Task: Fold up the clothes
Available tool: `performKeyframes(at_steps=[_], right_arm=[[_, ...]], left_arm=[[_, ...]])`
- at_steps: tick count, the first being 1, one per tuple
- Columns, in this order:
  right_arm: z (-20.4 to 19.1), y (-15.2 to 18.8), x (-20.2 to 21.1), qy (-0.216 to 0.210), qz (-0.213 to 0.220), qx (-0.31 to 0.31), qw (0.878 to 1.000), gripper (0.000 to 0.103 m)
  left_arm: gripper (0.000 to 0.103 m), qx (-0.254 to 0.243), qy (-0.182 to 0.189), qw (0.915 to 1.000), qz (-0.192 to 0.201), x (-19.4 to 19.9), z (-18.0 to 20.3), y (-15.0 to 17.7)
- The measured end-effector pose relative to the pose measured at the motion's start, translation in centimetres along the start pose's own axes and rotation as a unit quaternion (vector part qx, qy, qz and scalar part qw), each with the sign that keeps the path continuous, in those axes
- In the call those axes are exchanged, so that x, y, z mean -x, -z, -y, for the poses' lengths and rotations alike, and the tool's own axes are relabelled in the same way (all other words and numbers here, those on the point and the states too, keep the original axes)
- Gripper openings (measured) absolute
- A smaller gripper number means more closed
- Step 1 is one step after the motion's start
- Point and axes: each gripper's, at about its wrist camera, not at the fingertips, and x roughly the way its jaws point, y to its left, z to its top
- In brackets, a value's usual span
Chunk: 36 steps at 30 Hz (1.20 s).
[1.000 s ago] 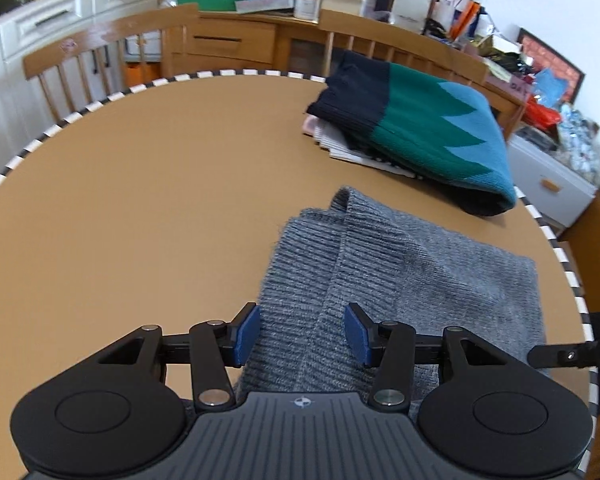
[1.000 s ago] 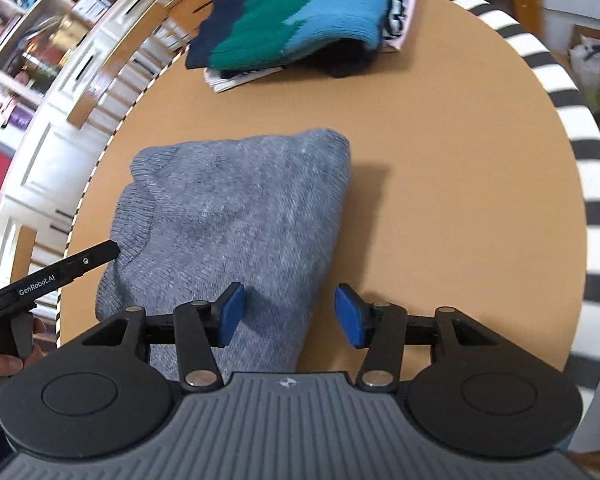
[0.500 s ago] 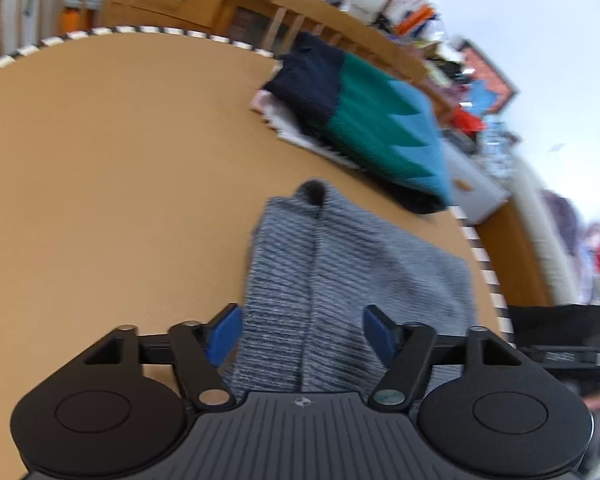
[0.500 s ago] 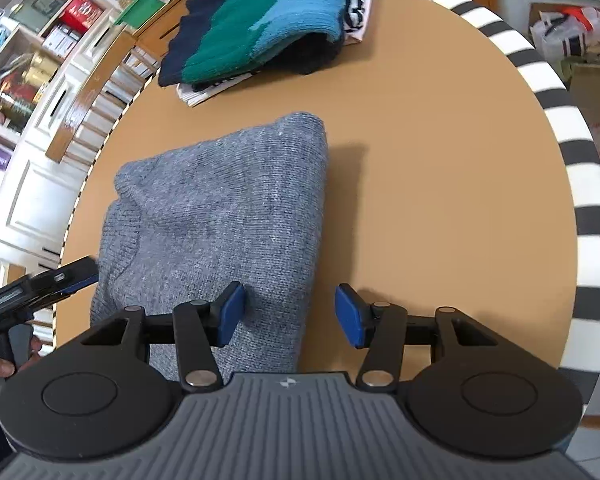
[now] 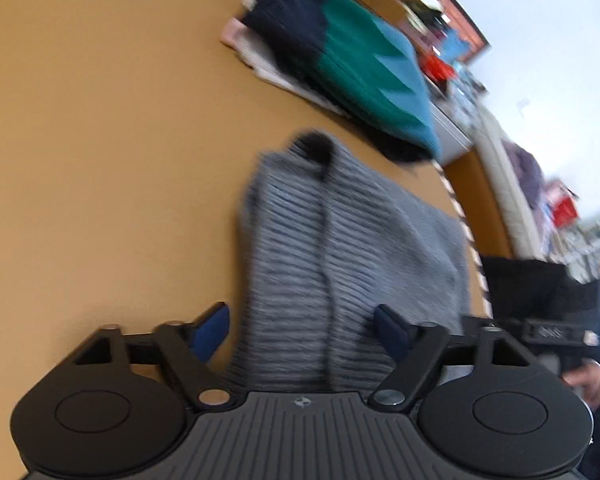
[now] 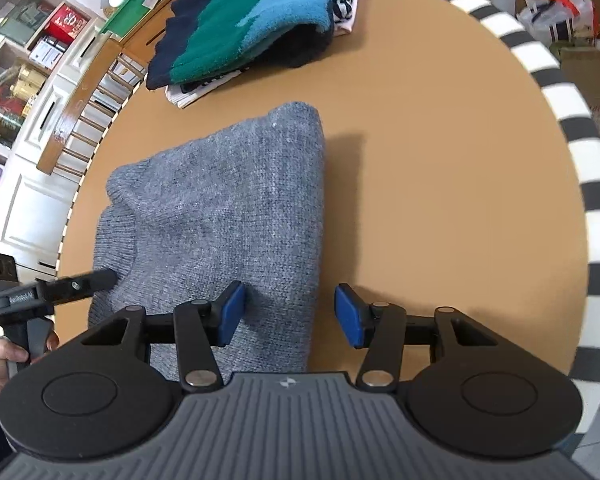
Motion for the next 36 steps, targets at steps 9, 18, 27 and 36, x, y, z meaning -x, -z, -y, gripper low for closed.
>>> performKeyframes(at_steps=[9, 18, 27, 36], right_arm=[[-0.3, -0.4, 0.1, -0.026, 0.001, 0.029, 0.999, 0.020], [-1.8, -1.6, 2.3, -0.047, 0.014, 0.071, 0.996, 0.017], [-3.2, -4.9, 5.0, -0.077, 0.035, 0.071, 0.994, 0.017], [-6.8, -16.3, 9.3, -0.099, 0.125, 0.109, 0.981, 0.017]], left_arm=[[0.038, 0.007, -0.003, 1.0000, 0.005, -0.4, 0.5, 0.8], [0.034, 0.015, 0.007, 0.9994, 0.031, 1.8, 1.7, 1.1], [0.033, 0.015, 0.028, 0.9964, 0.079, 5.2, 4.5, -2.2], [0.034, -0.032, 0.029, 0.9857, 0.163, 9.0, 10.7, -14.3]])
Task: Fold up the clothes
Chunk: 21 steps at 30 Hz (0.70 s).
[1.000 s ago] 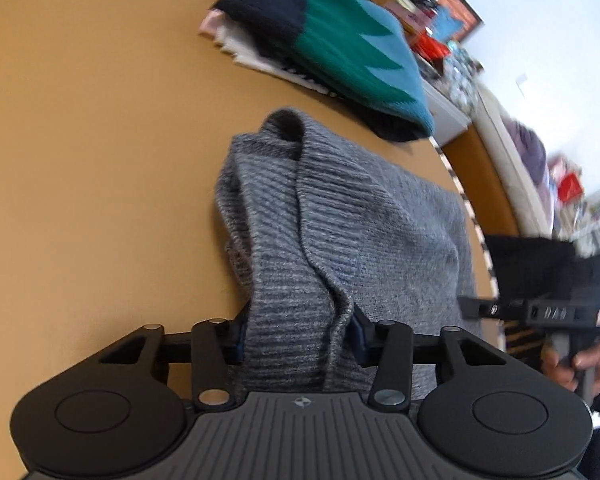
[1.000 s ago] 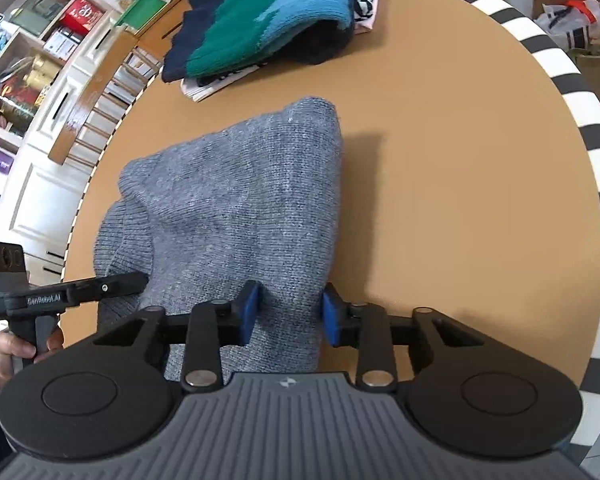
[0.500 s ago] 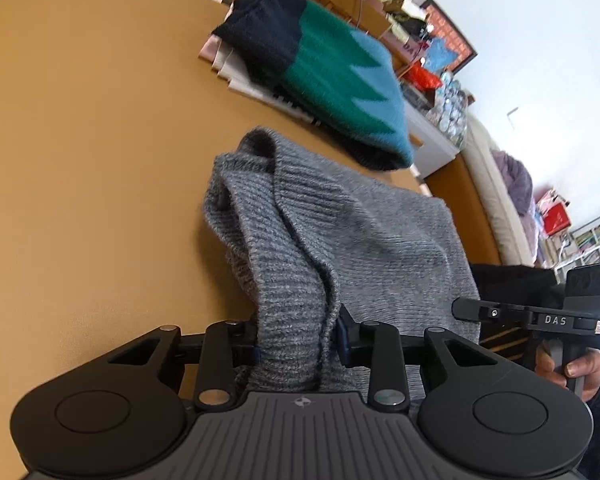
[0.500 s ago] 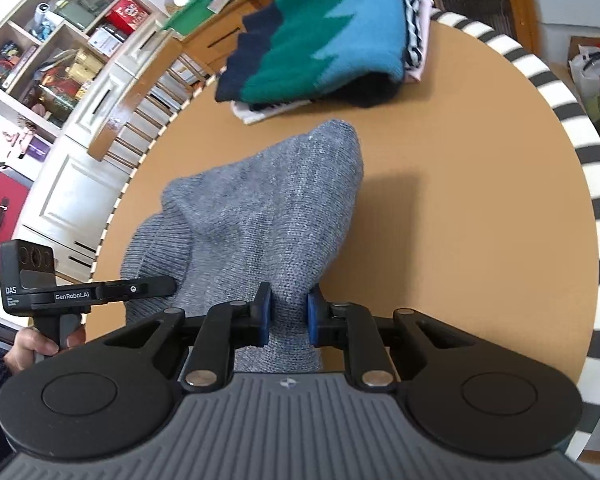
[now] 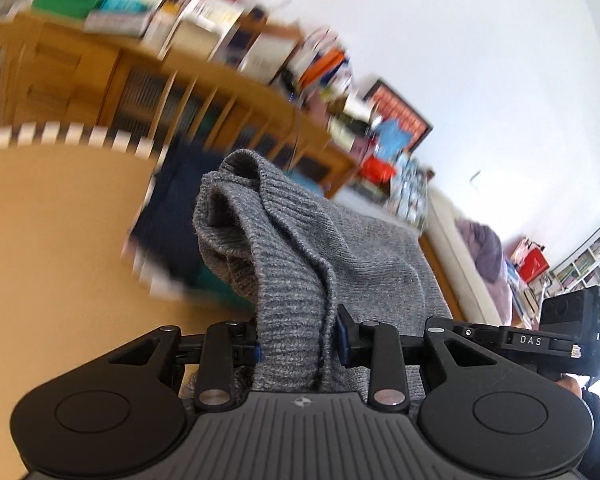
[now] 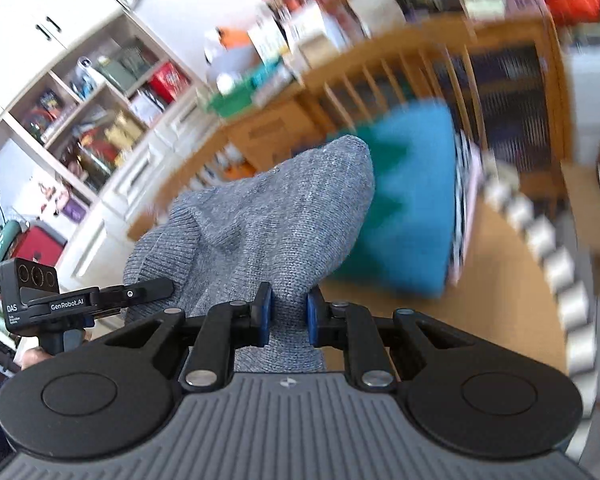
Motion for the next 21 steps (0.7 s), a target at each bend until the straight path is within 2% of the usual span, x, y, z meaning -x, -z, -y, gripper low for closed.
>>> performKeyframes(at_steps=[6, 9, 10, 11, 13, 14, 15, 16, 17, 19, 21], right_arm=[[2.2, -8.2, -3.0, 0.017, 0.030, -0.013, 0.999, 0.017], [4.8, -10.4, -6.7, 0.041, 0.027, -0.024, 0.999, 0.018], [6.0, -10.7, -8.3, 0.054, 0.021, -0.029, 0.998, 0.019], [7.5, -10.6, -10.4, 0.074, 0.010, -0.037, 0.997, 0.022], [10.7, -9.9, -14.0, 0.111, -0.018, -0.051, 0.992, 0.033], [12.2, -9.4, -14.9, 0.120, -0.026, -0.060, 0.991, 0.043], [13.4, -9.0, -15.4, 0.121, -0.029, -0.068, 0.990, 0.055], [14.0, -8.9, -15.0, 0.110, -0.021, -0.068, 0.991, 0.055], [13.9, -9.2, -14.2, 0.110, -0.013, -0.054, 0.992, 0.054], [13.5, -9.7, -12.7, 0.111, 0.010, -0.021, 0.994, 0.051], [11.5, -10.7, -11.2, 0.116, 0.062, 0.039, 0.991, 0.047]], left_arm=[[0.034, -0.012, -0.014, 0.9998, 0.010, -6.1, 1.2, -8.7], [0.036, 0.001, -0.028, 0.9996, -0.005, -10.8, -0.6, -11.1], [0.043, 0.007, -0.046, 0.9988, -0.013, -12.9, -1.8, -11.3], [0.048, 0.019, -0.074, 0.9968, -0.023, -14.8, -3.1, -11.3], [0.048, 0.049, -0.142, 0.9876, -0.046, -17.3, -5.5, -10.6], [0.054, 0.063, -0.171, 0.9815, -0.057, -18.3, -6.7, -10.3], [0.056, 0.078, -0.181, 0.9787, -0.059, -18.7, -7.6, -10.0], [0.056, 0.089, -0.165, 0.9811, -0.049, -18.0, -8.0, -10.0], [0.053, 0.080, -0.162, 0.9826, -0.042, -17.2, -7.7, -10.4], [0.050, 0.023, -0.178, 0.9833, -0.029, -15.6, -5.9, -11.4], [0.051, -0.048, -0.172, 0.9839, -0.003, -14.5, -2.9, -11.7]])
